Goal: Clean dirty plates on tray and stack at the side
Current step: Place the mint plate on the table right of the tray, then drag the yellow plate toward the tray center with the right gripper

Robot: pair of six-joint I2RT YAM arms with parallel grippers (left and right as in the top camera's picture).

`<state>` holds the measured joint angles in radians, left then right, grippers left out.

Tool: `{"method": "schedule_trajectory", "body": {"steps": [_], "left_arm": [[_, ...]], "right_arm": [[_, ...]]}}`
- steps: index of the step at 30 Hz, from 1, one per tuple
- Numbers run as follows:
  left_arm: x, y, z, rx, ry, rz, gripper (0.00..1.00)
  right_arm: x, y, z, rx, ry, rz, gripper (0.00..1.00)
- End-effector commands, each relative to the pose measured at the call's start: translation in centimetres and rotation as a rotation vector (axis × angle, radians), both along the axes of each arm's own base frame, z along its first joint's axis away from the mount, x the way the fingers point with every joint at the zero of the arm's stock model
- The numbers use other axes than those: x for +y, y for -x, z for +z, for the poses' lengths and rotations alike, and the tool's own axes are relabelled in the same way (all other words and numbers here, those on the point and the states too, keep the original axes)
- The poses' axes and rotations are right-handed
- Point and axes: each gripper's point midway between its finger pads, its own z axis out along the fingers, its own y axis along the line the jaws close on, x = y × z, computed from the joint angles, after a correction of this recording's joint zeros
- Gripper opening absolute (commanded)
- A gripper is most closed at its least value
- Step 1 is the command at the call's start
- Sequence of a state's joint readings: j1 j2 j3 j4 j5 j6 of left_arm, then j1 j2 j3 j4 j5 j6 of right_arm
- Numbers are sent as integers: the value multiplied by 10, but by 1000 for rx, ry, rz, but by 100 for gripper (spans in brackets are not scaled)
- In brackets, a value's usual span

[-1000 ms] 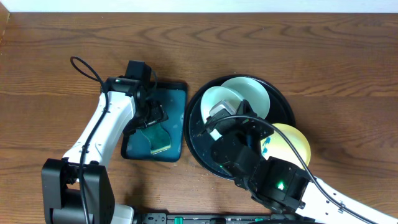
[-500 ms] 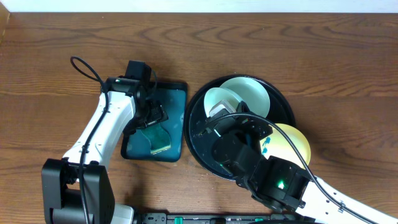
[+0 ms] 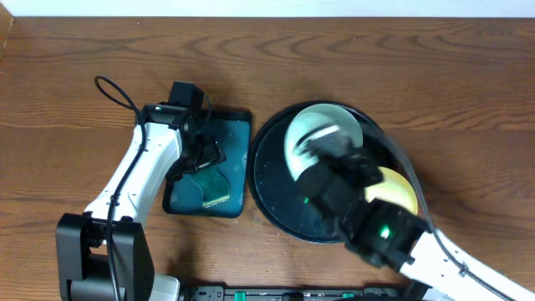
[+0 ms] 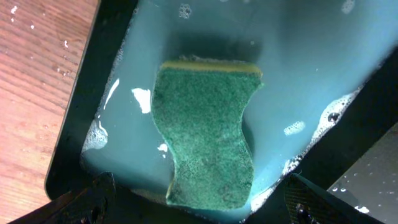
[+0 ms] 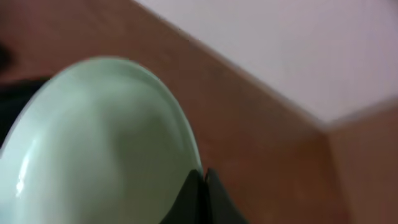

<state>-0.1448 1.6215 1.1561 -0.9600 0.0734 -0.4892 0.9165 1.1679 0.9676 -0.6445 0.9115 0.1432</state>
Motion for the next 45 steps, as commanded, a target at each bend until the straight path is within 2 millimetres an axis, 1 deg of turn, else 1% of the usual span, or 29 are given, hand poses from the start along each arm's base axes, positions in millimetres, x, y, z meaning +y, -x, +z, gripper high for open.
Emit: {"method": "schedule_trajectory", "body": {"steps": [1,5,7,8,10,11,12,15,17,19,20,22,23,27,29,30,31,32,33,34,35,36,38,40,41,42,43,44,45], "left_arm": [[1,-1,1,-4,-2,-6,88],[1,-1,1,-4,-2,-6,88],[1,-1,1,-4,-2,-6,88],[1,-1,1,-4,-2,-6,88],[1,-1,1,-4,-2,-6,88],[1,-1,1,-4,-2,-6,88],[1,-1,1,-4,-2,-6,88],[1,-1,1,-4,-2,-6,88],[1,-1,1,-4,-2,-6,88],[1,-1,1,-4,-2,-6,88],[1,-1,1,-4,-2,-6,88],[1,-1,1,-4,-2,-6,88],[1,-1,1,-4,-2,-6,88],[1,-1,1,-4,-2,-6,87],[1,-1,1,-4,-2,-6,88],[1,-1,1,-4,-2,-6,88],[1,-1,1,-4,-2,-7,88],[1,-1,1,-4,-2,-6,88],[1,-1,1,-4,-2,-6,88],[1,-1,1,-4,-2,-6,88],[1,-1,1,-4,-2,-6,88],[1,-1,1,-4,-2,-6,88],[1,-1,1,-4,-2,-6,88],[1,-1,1,-4,-2,-6,88],[1,-1,1,-4,-2,-6,88],[1,-1,1,-4,-2,-6,88],[1,-1,1,-4,-2,-6,88],[1,-1,1,-4,-2,-6,88],[1,-1,1,-4,-2,-6,88]], "right_arm": [[-32,-17,-24,115,-426,-240,1],[-63,-31,-43,263,-584,-282,1],[-86,-38,-47,311,-670,-293,1],[-107,-42,-49,328,-724,-310,1],[-139,-44,-50,324,-790,-360,1],[-173,-43,-52,303,-846,-438,1],[-194,-42,-55,287,-873,-497,1],[-266,-26,-73,246,-916,-726,1],[-302,-16,-87,231,-937,-842,1],[-328,-10,-102,217,-976,-938,1],[-337,-8,-110,217,-993,-975,1],[-349,-5,-126,237,-1007,-1019,1],[-355,-3,-144,274,-1017,-1053,1],[-363,11,-184,379,-979,-1146,1],[-363,12,-191,409,-966,-1137,1],[-362,11,-191,408,-968,-1136,16],[-361,6,-187,395,-985,-1110,43],[-358,-1,-181,377,-1008,-1071,50],[-352,-11,-171,358,-1035,-1005,55],[-342,-23,-153,330,-1070,-917,58],[-330,-33,-134,303,-1092,-822,59],[-319,-39,-120,286,-1108,-753,59],[-291,-46,-92,269,-1135,-619,60],[-254,-46,-71,293,-1141,-494,58],[-233,-43,-65,326,-1117,-439,58],[-219,-40,-63,357,-1093,-405,57],[-191,-30,-67,440,-1030,-363,58],[-179,-23,-73,490,-986,-366,58],[-170,-12,-85,557,-908,-394,58]]}}
